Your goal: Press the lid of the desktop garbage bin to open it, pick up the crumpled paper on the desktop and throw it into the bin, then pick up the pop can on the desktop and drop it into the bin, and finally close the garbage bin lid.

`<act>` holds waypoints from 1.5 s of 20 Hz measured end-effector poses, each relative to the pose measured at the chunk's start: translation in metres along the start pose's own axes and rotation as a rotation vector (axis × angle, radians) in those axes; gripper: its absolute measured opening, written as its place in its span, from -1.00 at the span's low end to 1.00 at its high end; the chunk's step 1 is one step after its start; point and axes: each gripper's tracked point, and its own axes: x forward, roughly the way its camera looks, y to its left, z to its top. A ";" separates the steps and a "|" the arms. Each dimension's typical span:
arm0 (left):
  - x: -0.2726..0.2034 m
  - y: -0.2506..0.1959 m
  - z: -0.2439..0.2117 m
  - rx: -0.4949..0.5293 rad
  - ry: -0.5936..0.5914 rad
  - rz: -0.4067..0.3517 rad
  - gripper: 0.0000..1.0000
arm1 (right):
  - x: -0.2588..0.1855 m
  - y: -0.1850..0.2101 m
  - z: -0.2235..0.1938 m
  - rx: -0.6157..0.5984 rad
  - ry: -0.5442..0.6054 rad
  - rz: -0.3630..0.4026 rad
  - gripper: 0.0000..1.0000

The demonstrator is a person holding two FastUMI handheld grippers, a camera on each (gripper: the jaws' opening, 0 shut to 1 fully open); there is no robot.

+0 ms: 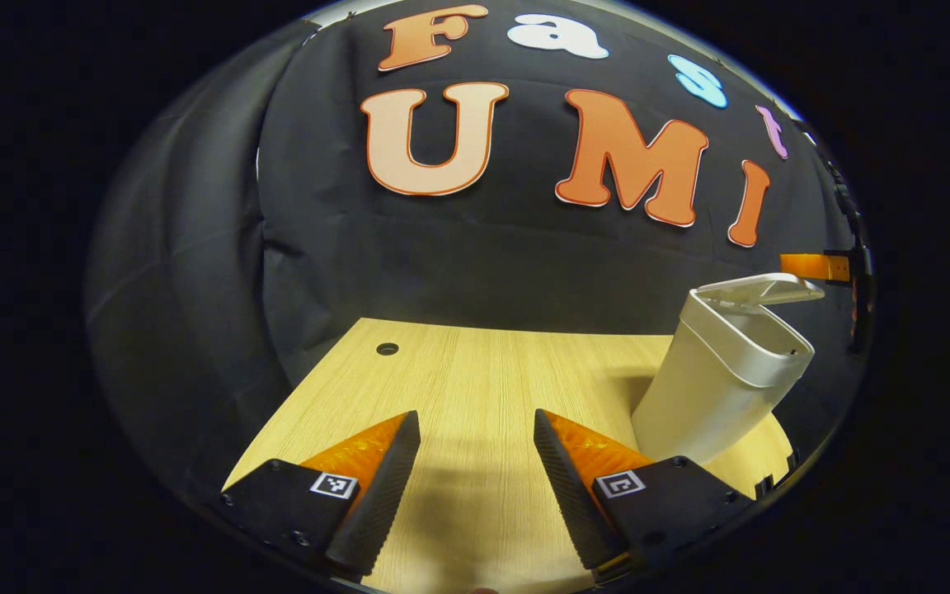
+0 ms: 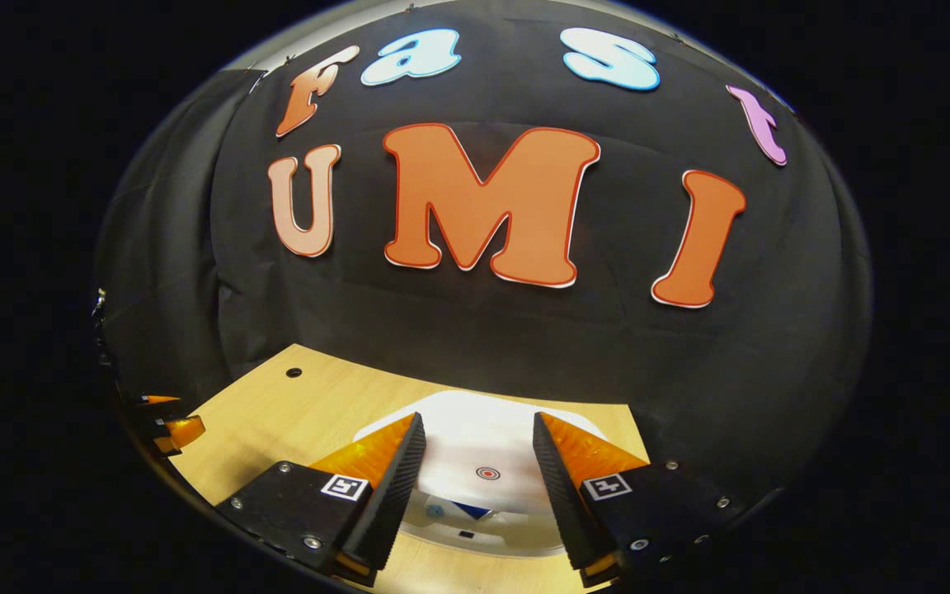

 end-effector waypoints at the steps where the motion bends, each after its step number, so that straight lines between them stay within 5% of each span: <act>1: 0.001 -0.001 -0.003 0.003 0.007 -0.001 0.80 | 0.001 0.000 -0.006 0.009 0.012 -0.002 0.59; 15: 0.003 -0.008 -0.027 0.017 0.071 -0.035 0.79 | -0.002 0.016 -0.068 0.107 0.125 -0.030 0.58; 19: 0.003 -0.020 -0.029 0.057 0.079 -0.063 0.76 | -0.008 0.019 -0.076 0.115 0.134 -0.056 0.32; 30: 0.002 -0.018 -0.018 0.078 0.057 -0.102 0.76 | -0.015 0.021 -0.083 0.171 0.139 -0.108 0.15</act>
